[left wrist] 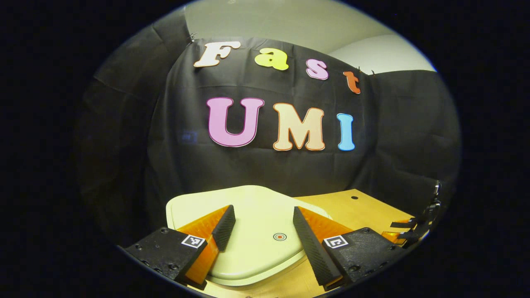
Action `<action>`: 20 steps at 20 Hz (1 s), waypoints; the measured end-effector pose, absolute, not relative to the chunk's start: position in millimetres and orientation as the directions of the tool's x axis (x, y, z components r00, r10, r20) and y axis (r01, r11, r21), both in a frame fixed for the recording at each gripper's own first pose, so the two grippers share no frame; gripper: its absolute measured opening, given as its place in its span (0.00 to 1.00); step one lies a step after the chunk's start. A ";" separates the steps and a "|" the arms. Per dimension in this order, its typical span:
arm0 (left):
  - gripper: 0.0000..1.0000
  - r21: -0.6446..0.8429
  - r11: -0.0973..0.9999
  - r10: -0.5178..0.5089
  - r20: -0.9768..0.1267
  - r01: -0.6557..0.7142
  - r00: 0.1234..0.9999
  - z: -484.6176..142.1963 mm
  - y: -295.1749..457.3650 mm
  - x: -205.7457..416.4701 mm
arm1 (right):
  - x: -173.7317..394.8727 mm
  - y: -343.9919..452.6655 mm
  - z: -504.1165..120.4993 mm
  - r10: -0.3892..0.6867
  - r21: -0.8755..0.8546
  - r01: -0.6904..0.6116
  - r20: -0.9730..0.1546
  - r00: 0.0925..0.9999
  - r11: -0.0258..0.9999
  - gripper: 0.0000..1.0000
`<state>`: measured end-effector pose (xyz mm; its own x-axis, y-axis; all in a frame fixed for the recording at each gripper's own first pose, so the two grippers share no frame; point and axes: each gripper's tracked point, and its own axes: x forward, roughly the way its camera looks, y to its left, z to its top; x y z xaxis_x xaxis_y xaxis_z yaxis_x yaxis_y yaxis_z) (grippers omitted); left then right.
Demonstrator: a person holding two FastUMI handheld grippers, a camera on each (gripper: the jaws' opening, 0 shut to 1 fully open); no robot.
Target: Press the lid of the desktop garbage bin to open it, pick up the crumpled paper on the desktop and throw it into the bin, then pick up the pop can on the desktop and drop it into the bin, and finally close the garbage bin lid.
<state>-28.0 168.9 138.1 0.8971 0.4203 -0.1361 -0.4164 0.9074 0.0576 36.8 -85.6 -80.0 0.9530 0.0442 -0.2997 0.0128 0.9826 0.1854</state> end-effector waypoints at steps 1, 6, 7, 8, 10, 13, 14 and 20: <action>0.88 0.087 0.904 0.426 -0.127 -0.418 0.896 137.3 169.3 -28.6 | 36.6 -85.0 -80.4 0.047 0.188 0.011 -0.302 0.952 0.982 0.98; 0.89 0.140 0.897 0.436 -0.127 -0.419 0.891 134.0 167.8 -29.0 | 37.5 -74.0 -83.1 0.066 0.178 -0.010 -0.311 0.948 0.984 0.98; 0.90 0.161 0.896 0.435 -0.123 -0.415 0.892 134.0 167.5 -29.4 | 38.1 -71.4 -84.7 0.071 0.173 -0.016 -0.316 0.946 0.985 0.98; 0.90 0.178 0.894 0.433 -0.115 -0.411 0.894 137.0 167.2 -27.8 | 38.4 -69.1 -86.8 0.073 0.170 -0.019 -0.321 0.944 0.985 0.99; 0.89 0.192 0.896 0.427 -0.115 -0.401 0.897 136.0 165.5 -24.8 | 38.2 -64.5 -87.1 0.083 0.167 -0.029 -0.327 0.941 0.986 0.98; 0.90 0.145 0.914 0.398 -0.137 -0.379 0.907 131.1 154.0 -20.2 | 37.9 -60.3 -83.3 0.090 0.153 -0.042 -0.320 0.943 0.987 0.98; 0.90 0.140 0.916 0.394 -0.133 -0.376 0.910 130.9 152.8 -19.8 | 37.5 -61.4 -82.3 0.089 0.154 -0.041 -0.316 0.945 0.987 0.98; 0.87 0.127 0.940 0.332 -0.123 -0.317 0.935 136.0 136.8 -17.8 | 37.0 -67.5 -74.2 0.085 0.178 -0.033 -0.294 0.952 0.983 0.98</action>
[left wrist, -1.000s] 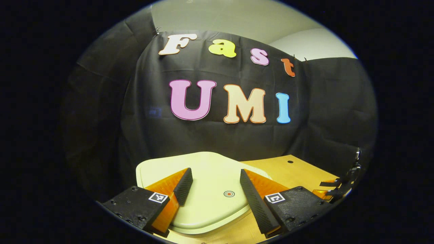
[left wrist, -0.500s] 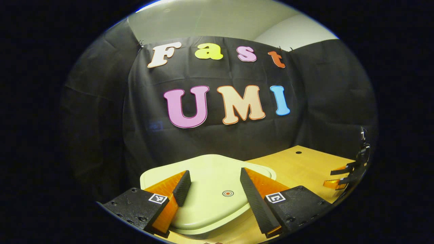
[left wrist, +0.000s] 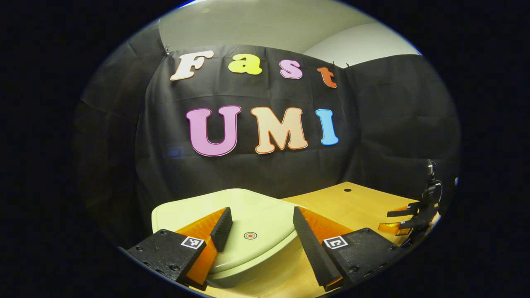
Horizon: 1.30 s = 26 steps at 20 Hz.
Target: Press the lid of the desktop garbage bin to open it, pick up the crumpled paper on the desktop and throw it into the bin, then pick up the pop can on the desktop and drop it into the bin, and finally close the garbage bin lid.
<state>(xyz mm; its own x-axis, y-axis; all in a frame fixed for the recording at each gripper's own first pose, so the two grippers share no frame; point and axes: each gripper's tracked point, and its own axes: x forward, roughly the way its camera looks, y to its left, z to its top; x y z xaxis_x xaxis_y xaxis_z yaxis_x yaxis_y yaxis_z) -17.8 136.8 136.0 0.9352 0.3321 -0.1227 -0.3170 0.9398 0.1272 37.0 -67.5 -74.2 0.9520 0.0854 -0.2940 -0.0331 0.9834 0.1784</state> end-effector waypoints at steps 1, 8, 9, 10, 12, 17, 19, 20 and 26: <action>0.87 0.127 0.937 0.342 -0.131 -0.326 0.931 137.5 139.8 -17.7 | 36.6 -68.9 -74.2 0.086 0.184 -0.032 -0.293 0.952 0.982 0.98; 0.92 0.124 0.925 0.373 -0.122 -0.359 0.920 156.8 149.2 -5.2 | 38.1 -78.5 -72.2 0.058 0.191 -0.003 -0.283 0.957 0.982 0.98; 0.93 0.118 0.929 0.362 -0.105 -0.350 0.926 161.5 142.1 -1.9 | 39.0 -78.4 -70.4 0.057 0.192 -0.002 -0.278 0.959 0.981 0.98; 0.93 0.116 0.937 0.340 -0.089 -0.329 0.936 165.7 132.0 1.6 | 39.4 -76.1 -70.4 0.059 0.194 -0.005 -0.277 0.959 0.981 0.98; 0.92 0.111 0.958 0.269 -0.031 -0.264 0.963 179.8 102.0 14.5 | 40.0 -72.7 -71.2 0.064 0.185 -0.011 -0.279 0.958 0.983 0.98; 0.93 0.103 0.991 0.082 0.041 -0.086 0.996 173.2 25.9 38.8 | 42.9 -62.6 -67.9 0.082 0.181 -0.033 -0.270 0.959 0.983 0.98; 0.93 0.092 0.995 0.024 0.044 -0.028 0.999 154.1 1.9 44.9 | 43.9 -57.3 -67.1 0.097 0.181 -0.049 -0.263 0.960 0.982 0.98; 0.93 0.086 0.996 0.004 0.043 -0.008 0.999 143.1 -6.7 46.1 | 44.7 -55.1 -67.4 0.099 0.174 -0.053 -0.263 0.960 0.983 0.98; 0.94 0.028 0.997 -0.070 -0.040 0.071 0.997 61.4 -23.6 54.5 | 45.9 -50.8 -64.3 0.105 0.169 -0.063 -0.252 0.962 0.984 0.98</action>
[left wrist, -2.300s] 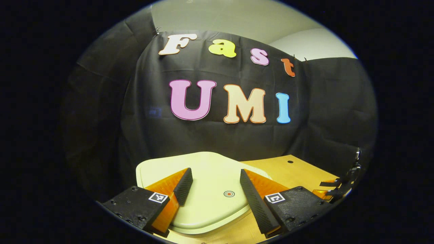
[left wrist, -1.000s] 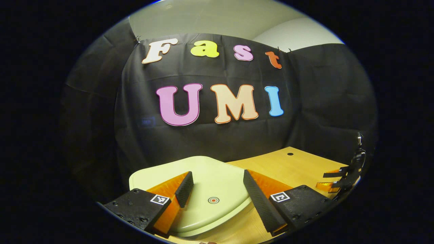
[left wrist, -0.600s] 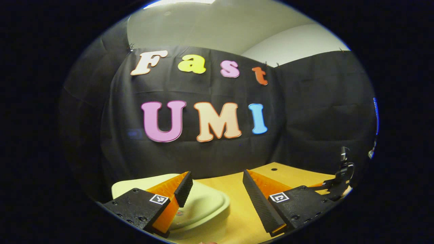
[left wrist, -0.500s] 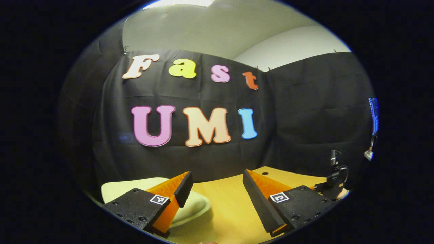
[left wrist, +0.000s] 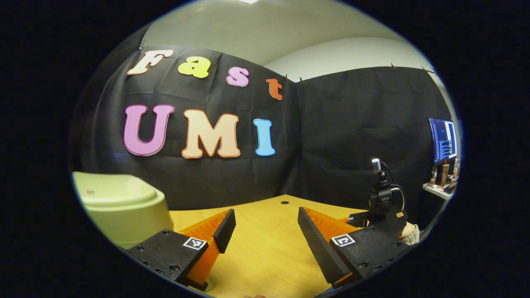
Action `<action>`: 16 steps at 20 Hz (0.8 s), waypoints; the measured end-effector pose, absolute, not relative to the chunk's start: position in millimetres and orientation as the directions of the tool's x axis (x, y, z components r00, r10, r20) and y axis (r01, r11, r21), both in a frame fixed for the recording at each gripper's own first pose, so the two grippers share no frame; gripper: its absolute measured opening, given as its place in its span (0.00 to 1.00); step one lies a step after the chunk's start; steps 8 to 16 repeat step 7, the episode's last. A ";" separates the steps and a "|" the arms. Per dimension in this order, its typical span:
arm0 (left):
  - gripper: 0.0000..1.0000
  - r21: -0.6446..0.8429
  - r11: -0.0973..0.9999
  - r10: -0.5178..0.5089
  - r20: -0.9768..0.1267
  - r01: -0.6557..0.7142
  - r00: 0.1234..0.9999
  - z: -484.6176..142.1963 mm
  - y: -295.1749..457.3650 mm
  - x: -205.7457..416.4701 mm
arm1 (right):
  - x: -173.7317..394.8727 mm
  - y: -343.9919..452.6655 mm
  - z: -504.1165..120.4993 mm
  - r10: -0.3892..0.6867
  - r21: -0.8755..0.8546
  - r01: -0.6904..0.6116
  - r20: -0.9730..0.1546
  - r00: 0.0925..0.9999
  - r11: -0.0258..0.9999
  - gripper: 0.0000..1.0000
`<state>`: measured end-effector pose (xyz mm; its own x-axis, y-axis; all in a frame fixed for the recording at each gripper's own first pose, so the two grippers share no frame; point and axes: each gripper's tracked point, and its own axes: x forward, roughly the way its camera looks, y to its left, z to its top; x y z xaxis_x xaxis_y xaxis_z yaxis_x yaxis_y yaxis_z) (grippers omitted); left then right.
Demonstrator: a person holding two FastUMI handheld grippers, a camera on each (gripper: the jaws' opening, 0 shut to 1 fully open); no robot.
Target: Press the lid of the desktop garbage bin to open it, pick up the crumpled paper on the desktop and throw it into the bin, then pick up the pop can on the desktop and drop it into the bin, and finally close the garbage bin lid.
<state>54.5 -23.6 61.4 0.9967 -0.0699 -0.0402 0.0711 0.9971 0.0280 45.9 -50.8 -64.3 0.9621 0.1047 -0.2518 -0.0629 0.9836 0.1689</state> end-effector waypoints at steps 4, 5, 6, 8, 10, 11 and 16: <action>0.94 0.015 0.997 -0.075 -0.050 0.076 0.996 24.5 -20.4 51.1 | 45.0 -53.6 -58.6 0.092 0.163 -0.054 -0.238 0.967 0.985 0.98; 0.94 0.020 0.997 -0.080 -0.053 0.081 0.995 15.0 -19.3 48.8 | 45.8 -54.3 -57.6 0.089 0.165 -0.051 -0.236 0.968 0.985 0.98; 0.94 0.027 0.996 -0.080 -0.056 0.082 0.995 7.8 -17.6 46.8 | 45.6 -54.9 -57.7 0.086 0.169 -0.047 -0.234 0.968 0.985 0.98; 0.94 0.034 0.996 -0.085 -0.060 0.087 0.995 0.9 -15.6 45.4 | 46.2 -55.5 -56.4 0.084 0.172 -0.044 -0.232 0.969 0.984 0.98; 0.94 0.034 0.996 -0.085 -0.060 0.087 0.995 0.9 -15.6 45.4 | 46.2 -55.5 -56.4 0.084 0.172 -0.044 -0.232 0.969 0.984 0.98; 0.94 0.034 0.996 -0.085 -0.060 0.087 0.995 0.9 -15.6 45.4 | 46.2 -55.5 -56.4 0.084 0.172 -0.044 -0.232 0.969 0.984 0.98; 0.94 0.034 0.996 -0.085 -0.060 0.087 0.995 0.9 -15.6 45.4 | 46.2 -55.5 -56.4 0.084 0.172 -0.044 -0.232 0.969 0.984 0.98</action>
